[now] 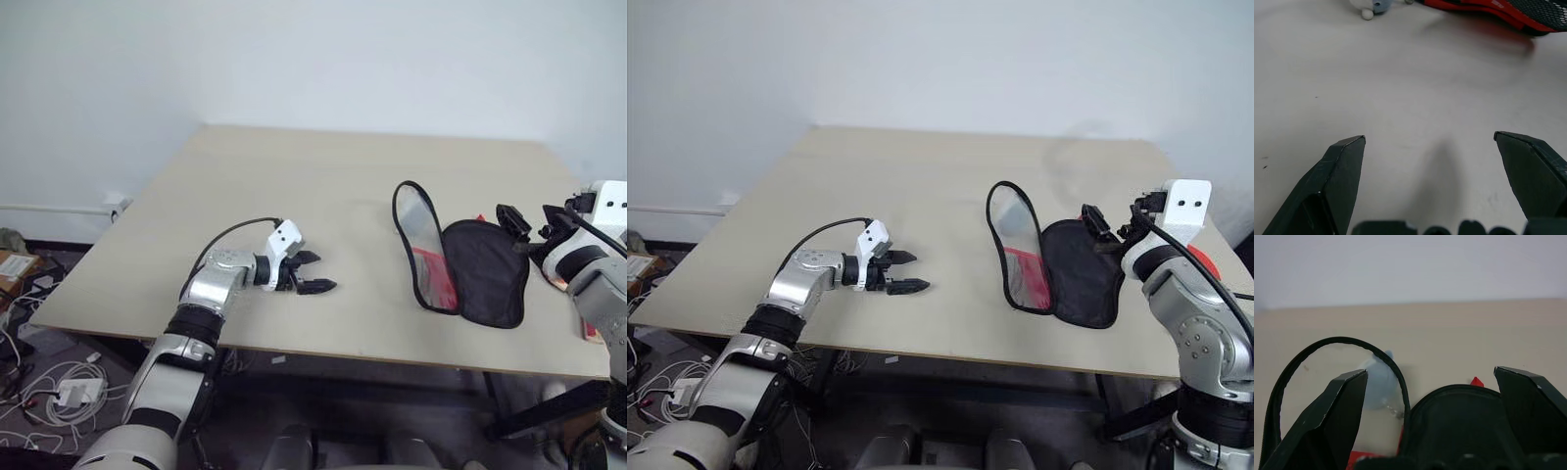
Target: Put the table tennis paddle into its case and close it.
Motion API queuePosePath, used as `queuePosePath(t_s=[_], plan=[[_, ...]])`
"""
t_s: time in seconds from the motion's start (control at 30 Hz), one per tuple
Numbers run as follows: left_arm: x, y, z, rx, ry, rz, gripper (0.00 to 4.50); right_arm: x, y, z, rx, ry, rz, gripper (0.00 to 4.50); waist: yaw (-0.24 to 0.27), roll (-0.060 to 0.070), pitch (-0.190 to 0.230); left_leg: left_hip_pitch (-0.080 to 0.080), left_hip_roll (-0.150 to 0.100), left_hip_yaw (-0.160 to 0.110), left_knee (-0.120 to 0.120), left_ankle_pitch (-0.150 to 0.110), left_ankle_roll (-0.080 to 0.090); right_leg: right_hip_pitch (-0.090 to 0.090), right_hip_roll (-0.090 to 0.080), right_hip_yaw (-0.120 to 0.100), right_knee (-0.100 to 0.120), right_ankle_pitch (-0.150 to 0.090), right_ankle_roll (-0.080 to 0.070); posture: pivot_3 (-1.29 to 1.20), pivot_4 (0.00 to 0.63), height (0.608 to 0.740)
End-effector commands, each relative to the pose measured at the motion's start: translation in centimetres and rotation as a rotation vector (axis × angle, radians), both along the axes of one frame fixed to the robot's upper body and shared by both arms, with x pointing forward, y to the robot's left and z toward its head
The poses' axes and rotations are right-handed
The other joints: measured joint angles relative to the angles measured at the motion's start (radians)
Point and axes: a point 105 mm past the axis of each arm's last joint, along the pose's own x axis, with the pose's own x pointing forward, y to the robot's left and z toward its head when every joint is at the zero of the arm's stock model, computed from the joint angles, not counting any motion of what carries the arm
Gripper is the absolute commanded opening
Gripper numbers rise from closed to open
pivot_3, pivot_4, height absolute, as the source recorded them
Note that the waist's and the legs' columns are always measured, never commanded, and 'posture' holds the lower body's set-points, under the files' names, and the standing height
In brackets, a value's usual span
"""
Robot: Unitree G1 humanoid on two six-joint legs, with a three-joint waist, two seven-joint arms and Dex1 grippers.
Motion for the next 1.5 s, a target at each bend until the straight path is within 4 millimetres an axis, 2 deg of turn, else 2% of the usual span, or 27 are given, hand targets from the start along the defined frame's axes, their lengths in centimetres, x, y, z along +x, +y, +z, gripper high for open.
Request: queuePosePath(t_s=[0.03,0.17,0.23,0.33,0.43,0.53,0.6,0.67,0.8,1.0,1.23,1.37,1.5], plan=[[0.1,0.1,1.6,-0.010,-0.048,-0.013,4.50,0.5,-0.8,1.0,0.003,-0.036,-0.048,4.48,0.000,0.000,0.000,0.000,0.000,0.000,0.000,0.000,0.000,0.000,0.000,0.000,0.000,0.000,0.000,0.00,0.000,0.740],[0.2,-0.1,2.0,-0.025,-0.038,-0.009,4.50,0.5,-2.0,1.0,0.028,-0.035,-0.100,4.48,0.000,0.000,0.000,0.000,0.000,0.000,0.000,0.000,0.000,0.000,0.000,0.000,0.000,0.000,0.000,0.00,0.000,0.740],[-0.1,-0.4,2.3,-0.030,-0.034,-0.030,4.50,0.4,-3.1,0.6,0.035,0.000,-0.158,4.48,0.000,0.000,0.000,0.000,0.000,0.000,0.000,0.000,0.000,0.000,0.000,0.000,0.000,0.000,0.000,0.00,0.000,0.740],[-0.4,-0.7,2.4,-0.035,-0.024,-0.045,4.50,0.4,-5.2,-1.4,0.057,0.147,-0.251,4.48,0.000,0.000,0.000,0.000,0.000,0.000,0.000,0.000,0.000,0.000,0.000,0.000,0.000,0.000,0.000,0.00,0.000,0.740],[-0.8,-1.1,1.9,-0.028,-0.022,-0.058,4.50,0.2,-8.3,-3.4,0.163,0.254,-0.401,4.48,0.000,0.000,0.000,0.000,0.000,0.000,0.000,0.000,0.000,0.000,0.000,0.000,0.000,0.001,-0.001,0.00,0.000,0.740],[-1.0,-1.3,1.7,-0.035,-0.015,-0.055,4.50,-0.3,-10.3,-5.1,0.123,0.351,-0.474,4.48,-0.001,0.001,0.000,0.000,0.000,0.001,-0.001,0.000,0.000,0.000,0.000,0.000,0.000,0.002,-0.003,0.00,0.000,0.740],[-1.2,-1.4,1.4,-0.035,-0.009,-0.055,4.50,-1.0,-12.4,-6.1,0.099,0.387,-0.564,4.48,-0.001,0.001,0.000,0.000,0.000,0.001,-0.002,0.000,0.001,-0.001,0.000,0.001,0.000,0.002,-0.003,0.00,0.000,0.740],[-1.5,-1.7,1.2,-0.033,-0.006,-0.071,4.50,-1.9,-13.5,-7.4,0.115,0.454,-0.594,4.48,-0.002,0.001,0.000,0.000,0.000,0.001,-0.002,0.000,0.001,-0.001,0.000,0.001,0.000,0.002,-0.003,0.00,0.000,0.740],[-1.3,-1.8,1.2,-0.036,-0.012,-0.063,4.50,-2.8,-14.6,-8.9,0.121,0.509,-0.636,4.48,-0.002,0.001,0.000,0.001,0.000,0.002,-0.001,0.000,0.001,0.000,0.000,0.002,0.000,0.001,-0.001,0.00,0.000,0.740],[-1.2,-2.1,1.1,-0.035,-0.016,-0.063,4.50,-3.3,-14.5,-11.1,0.121,0.620,-0.624,4.48,-0.024,0.001,0.000,0.001,0.000,0.002,-0.002,0.001,0.001,0.000,0.000,0.002,0.000,0.000,0.000,0.00,0.000,0.740],[-1.0,-2.0,1.3,-0.039,-0.030,-0.056,4.50,-2.9,-14.6,-12.2,0.122,0.652,-0.604,4.48,-0.028,0.001,0.000,0.001,0.000,0.002,-0.002,0.001,0.001,0.000,0.000,0.002,0.000,0.000,0.000,0.00,0.000,0.740],[-1.0,-1.8,1.3,-0.037,-0.034,-0.046,4.50,-2.3,-14.4,-12.1,0.090,0.649,-0.588,3.66,-0.028,0.001,0.000,0.001,0.000,0.002,-0.001,0.001,0.001,0.000,0.000,0.002,0.000,0.000,0.000,0.00,0.000,0.740],[-1.0,-1.8,1.4,-0.040,-0.037,-0.043,4.50,-1.7,-14.0,-12.0,0.075,0.639,-0.571,2.17,-0.028,0.001,0.000,0.001,0.000,0.002,-0.001,0.001,0.001,0.000,0.000,0.002,0.000,0.000,0.000,0.00,0.000,0.740]])
